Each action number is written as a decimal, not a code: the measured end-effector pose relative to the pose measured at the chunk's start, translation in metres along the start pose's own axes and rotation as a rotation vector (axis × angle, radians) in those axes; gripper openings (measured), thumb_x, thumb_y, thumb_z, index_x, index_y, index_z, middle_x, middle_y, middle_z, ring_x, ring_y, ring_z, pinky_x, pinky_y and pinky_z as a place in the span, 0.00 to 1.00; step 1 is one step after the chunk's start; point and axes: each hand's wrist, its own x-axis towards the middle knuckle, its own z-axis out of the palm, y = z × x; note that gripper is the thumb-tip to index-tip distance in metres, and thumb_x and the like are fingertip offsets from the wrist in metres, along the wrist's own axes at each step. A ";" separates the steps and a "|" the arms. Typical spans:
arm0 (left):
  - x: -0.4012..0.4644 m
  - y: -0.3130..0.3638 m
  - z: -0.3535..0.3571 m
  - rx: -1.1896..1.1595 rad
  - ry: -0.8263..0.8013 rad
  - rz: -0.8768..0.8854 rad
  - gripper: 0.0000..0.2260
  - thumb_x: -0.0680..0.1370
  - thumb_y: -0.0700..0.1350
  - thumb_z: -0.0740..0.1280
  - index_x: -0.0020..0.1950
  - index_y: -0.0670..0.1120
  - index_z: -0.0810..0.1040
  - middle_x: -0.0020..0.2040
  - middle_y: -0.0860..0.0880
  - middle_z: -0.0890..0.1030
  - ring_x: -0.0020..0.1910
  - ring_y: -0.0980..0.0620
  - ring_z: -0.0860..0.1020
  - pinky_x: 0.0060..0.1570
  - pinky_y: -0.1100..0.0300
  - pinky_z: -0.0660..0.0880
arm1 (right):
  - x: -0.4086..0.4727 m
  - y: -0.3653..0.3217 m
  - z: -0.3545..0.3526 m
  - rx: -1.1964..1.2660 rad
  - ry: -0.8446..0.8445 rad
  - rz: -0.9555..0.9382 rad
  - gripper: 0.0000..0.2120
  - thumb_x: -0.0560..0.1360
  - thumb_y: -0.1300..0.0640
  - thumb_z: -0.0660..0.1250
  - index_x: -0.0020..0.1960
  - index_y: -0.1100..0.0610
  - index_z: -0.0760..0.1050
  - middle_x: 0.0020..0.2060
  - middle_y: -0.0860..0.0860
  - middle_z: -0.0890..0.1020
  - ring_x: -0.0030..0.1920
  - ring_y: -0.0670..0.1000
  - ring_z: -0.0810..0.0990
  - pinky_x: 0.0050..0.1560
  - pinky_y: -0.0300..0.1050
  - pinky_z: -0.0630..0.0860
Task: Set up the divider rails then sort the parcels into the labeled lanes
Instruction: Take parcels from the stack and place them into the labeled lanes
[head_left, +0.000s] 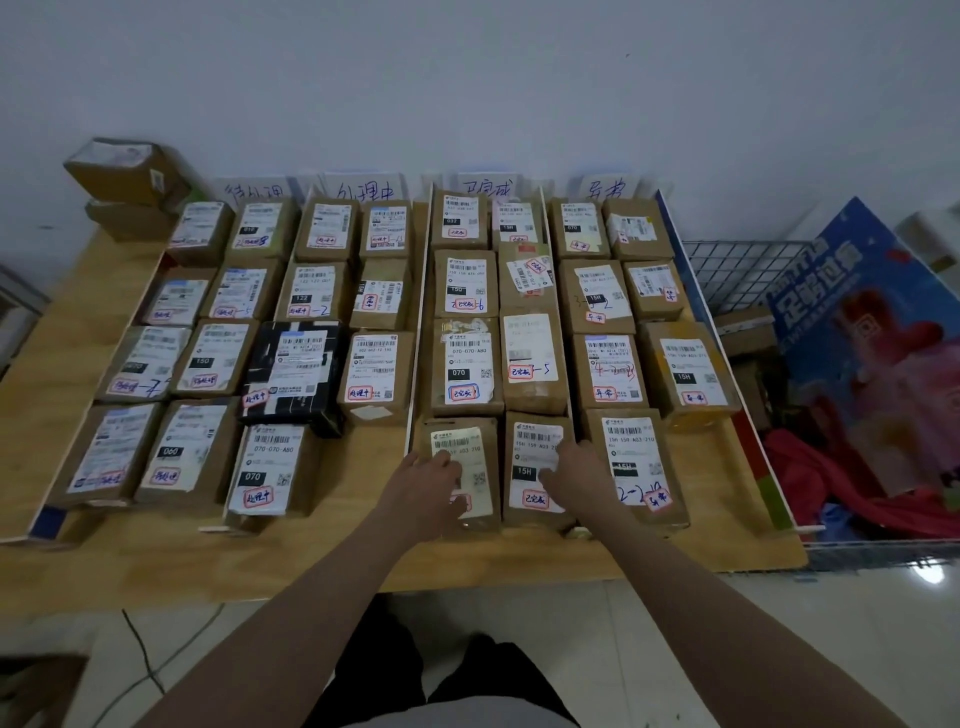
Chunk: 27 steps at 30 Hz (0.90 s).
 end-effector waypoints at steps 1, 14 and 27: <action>0.001 -0.002 -0.004 0.008 0.008 -0.008 0.19 0.80 0.55 0.61 0.68 0.48 0.72 0.66 0.50 0.74 0.63 0.50 0.74 0.71 0.53 0.62 | 0.001 -0.006 -0.007 -0.011 0.011 -0.023 0.17 0.78 0.53 0.65 0.63 0.60 0.71 0.59 0.56 0.72 0.55 0.57 0.78 0.53 0.52 0.80; -0.042 -0.114 -0.121 0.089 0.371 -0.299 0.24 0.83 0.58 0.52 0.75 0.48 0.66 0.75 0.47 0.67 0.75 0.47 0.63 0.76 0.48 0.56 | -0.019 -0.164 -0.059 -0.167 0.403 -0.461 0.24 0.82 0.49 0.56 0.75 0.55 0.62 0.74 0.55 0.66 0.72 0.57 0.65 0.71 0.54 0.65; -0.165 -0.305 -0.124 0.102 0.436 -0.424 0.24 0.83 0.58 0.52 0.74 0.47 0.67 0.74 0.47 0.68 0.74 0.46 0.64 0.74 0.48 0.57 | -0.084 -0.343 0.024 -0.192 0.439 -0.539 0.24 0.82 0.46 0.55 0.76 0.54 0.61 0.73 0.54 0.68 0.73 0.56 0.66 0.73 0.54 0.63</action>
